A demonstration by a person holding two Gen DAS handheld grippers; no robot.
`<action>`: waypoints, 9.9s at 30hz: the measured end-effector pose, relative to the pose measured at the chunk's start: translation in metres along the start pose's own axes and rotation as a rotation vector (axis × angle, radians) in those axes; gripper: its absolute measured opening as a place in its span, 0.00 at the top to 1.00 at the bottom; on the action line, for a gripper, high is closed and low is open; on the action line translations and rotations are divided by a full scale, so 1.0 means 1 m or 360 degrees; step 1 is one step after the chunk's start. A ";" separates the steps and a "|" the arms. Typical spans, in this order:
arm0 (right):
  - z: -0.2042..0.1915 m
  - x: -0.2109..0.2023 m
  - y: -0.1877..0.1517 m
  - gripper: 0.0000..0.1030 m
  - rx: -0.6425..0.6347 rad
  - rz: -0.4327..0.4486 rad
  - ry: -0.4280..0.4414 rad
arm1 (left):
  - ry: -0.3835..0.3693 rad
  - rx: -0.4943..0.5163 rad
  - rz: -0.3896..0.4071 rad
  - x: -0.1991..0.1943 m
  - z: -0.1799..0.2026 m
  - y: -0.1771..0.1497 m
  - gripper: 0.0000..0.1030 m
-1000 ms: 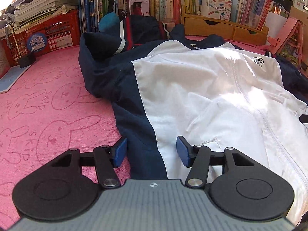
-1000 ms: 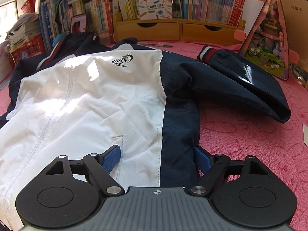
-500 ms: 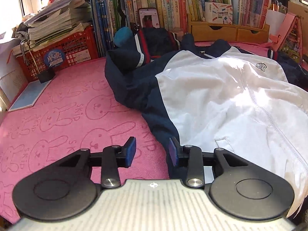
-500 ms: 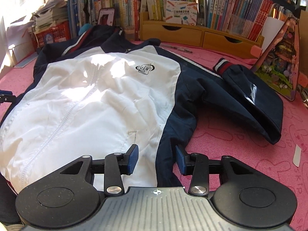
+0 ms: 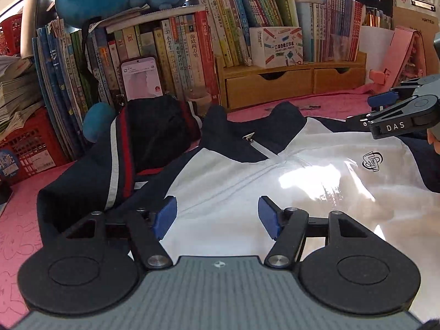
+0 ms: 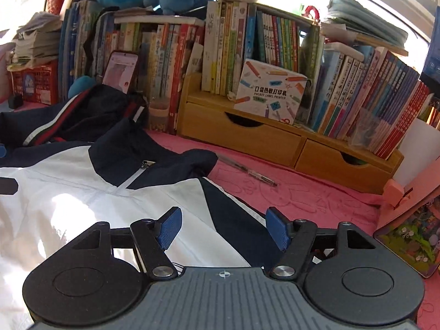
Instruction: Fold clothes
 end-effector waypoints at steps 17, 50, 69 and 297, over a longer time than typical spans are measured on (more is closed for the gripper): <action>-0.002 0.106 0.004 0.53 0.0039 -0.0186 0.0198 | -0.0241 0.0136 0.0027 0.022 0.039 -0.033 0.38; -0.065 0.050 -0.026 0.23 -0.0201 0.0052 0.0010 | 0.0687 -0.0179 -0.0115 0.070 -0.149 -0.008 0.84; -0.054 0.056 -0.027 0.13 -0.0129 0.0029 0.0039 | 0.0845 -0.0519 -0.0084 -0.057 -0.238 -0.085 0.77; 0.326 -0.159 -0.209 0.42 0.0803 -0.0166 -0.1457 | 0.0592 -0.0116 -0.0188 -0.042 -0.060 -0.087 0.22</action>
Point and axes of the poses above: each gripper's, at about its wrist camera, not at the fingertips, and x roughly the way its jaws point, z to its right, y to its top, the point moved 8 cm from there along x, roughly the way its jaws point, and after that the axes turned 3 degrees about y, right-handed, at the moved point
